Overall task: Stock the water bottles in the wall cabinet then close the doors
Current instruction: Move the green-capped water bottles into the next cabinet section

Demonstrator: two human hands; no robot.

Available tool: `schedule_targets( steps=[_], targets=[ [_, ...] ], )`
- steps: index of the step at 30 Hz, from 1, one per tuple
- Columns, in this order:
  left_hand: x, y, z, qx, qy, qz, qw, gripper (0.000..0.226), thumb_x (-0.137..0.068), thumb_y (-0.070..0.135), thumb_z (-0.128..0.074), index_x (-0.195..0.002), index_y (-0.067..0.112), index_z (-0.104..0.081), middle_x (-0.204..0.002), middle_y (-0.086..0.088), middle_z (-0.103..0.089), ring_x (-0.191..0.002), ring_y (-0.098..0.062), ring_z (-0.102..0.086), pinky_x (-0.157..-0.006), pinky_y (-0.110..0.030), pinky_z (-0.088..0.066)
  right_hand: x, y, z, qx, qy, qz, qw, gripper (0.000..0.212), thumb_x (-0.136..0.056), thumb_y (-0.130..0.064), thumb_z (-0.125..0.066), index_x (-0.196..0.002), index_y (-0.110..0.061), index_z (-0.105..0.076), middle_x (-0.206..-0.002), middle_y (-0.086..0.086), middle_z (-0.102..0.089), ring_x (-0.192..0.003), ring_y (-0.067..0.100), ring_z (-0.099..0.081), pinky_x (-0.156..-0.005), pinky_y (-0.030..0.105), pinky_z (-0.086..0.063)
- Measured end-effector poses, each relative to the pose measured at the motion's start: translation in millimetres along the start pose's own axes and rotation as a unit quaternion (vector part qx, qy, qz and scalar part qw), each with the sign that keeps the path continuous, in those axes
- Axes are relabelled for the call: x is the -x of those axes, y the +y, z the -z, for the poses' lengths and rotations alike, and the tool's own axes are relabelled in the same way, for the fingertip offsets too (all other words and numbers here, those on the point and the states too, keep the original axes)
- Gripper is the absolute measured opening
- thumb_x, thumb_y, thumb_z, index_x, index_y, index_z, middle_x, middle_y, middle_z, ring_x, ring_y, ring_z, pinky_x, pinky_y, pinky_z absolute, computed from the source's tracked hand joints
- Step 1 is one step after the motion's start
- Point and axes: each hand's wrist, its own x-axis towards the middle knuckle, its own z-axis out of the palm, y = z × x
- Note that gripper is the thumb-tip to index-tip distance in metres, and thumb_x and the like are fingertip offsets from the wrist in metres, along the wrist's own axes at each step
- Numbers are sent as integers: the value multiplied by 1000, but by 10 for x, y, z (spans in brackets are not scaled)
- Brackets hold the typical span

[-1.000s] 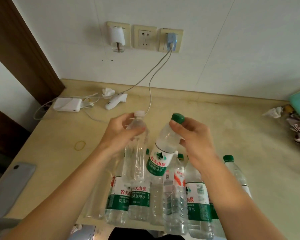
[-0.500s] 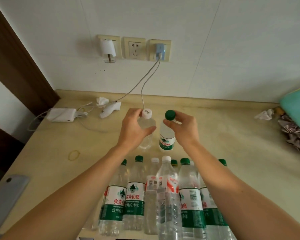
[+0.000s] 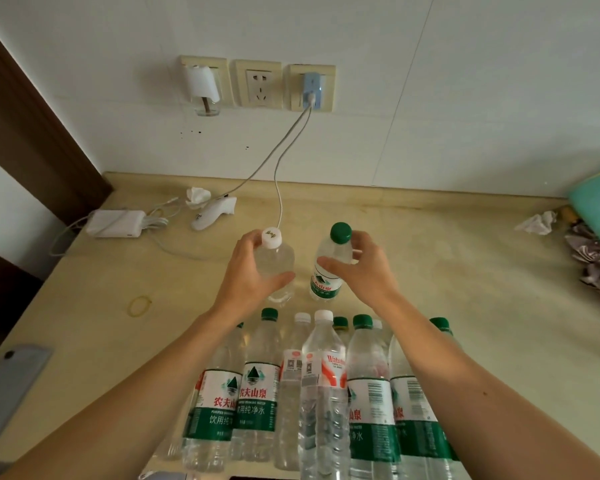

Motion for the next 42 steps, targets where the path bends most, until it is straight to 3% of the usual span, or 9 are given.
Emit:
schedule_targets(
  steps=[3,7,12,15,18,21,24,35,42],
  targets=[
    [125,-67,-103,16,-8,63,998,100,-72,40,-91,-149,27,-30,-144,3,-48,-129,-17,-49,-107,-39,-45,-32,126,-15,6,-80,-49,996,96,-73,-24,-91,-149,-19,-33,-127,-5,-54,-109,16,-56,-84,26,-47],
    [182,-125,-228,46,26,129,990,95,-72,40,-90,-147,23,-34,-135,2,-55,-124,-19,-54,-103,-39,-47,-148,297,-17,13,-129,-92,987,91,-74,-19,-90,-147,-16,-35,-127,-5,-51,-110,16,-50,-87,29,-39],
    [164,-157,-348,54,69,118,989,64,-77,30,-87,-128,29,-49,-118,7,-64,-111,-16,-61,-87,-25,-48,-288,393,-49,-12,-168,-55,984,76,-75,-10,-88,-138,-16,-47,-129,3,-60,-109,16,-58,-81,25,-45],
    [125,-96,-358,38,87,88,992,50,-80,26,-84,-120,31,-56,-105,3,-68,-100,-17,-66,-84,-29,-55,-316,393,-69,-34,-180,-53,982,73,-75,-6,-87,-136,-15,-48,-126,5,-62,-106,14,-60,-82,27,-51],
    [99,40,-303,50,91,53,993,45,-80,28,-83,-117,30,-58,-105,5,-69,-99,-14,-67,-86,-32,-57,-269,353,-50,-64,-158,-75,983,73,-75,-6,-87,-138,-14,-49,-128,7,-62,-118,26,-59,-101,45,-52],
    [100,269,-161,74,95,18,993,49,-79,35,-84,-120,29,-58,-109,11,-69,-101,-8,-66,-87,-31,-56,-131,206,62,-110,-110,-72,985,69,-74,-7,-88,-132,-21,-52,-121,-3,-64,-111,20,-61,-91,38,-53],
    [152,587,44,81,78,-30,993,56,-77,43,-84,-125,32,-58,-115,17,-66,-105,1,-61,-86,-21,-49,115,-91,278,-121,-58,-32,990,72,-71,-13,-90,-132,-26,-53,-117,-12,-63,-113,19,-60,-97,42,-52],
    [707,2479,1010,184,71,-247,949,32,-77,28,-86,-96,32,-61,-94,16,-70,-90,5,-66,-67,-3,-46,1631,-1853,1141,-155,105,203,961,53,-62,-33,-92,-110,-33,-67,-105,-11,-76,-96,6,-72,-84,34,-57],
    [1048,3849,1729,266,82,-363,889,38,-69,46,-81,-104,40,-67,-94,10,-75,-86,-12,-72,-73,-31,-53,2340,-2975,1871,-208,158,336,905,49,-62,-29,-91,-107,-31,-71,-108,-4,-77,-100,12,-73,-78,30,-56]
  ],
)
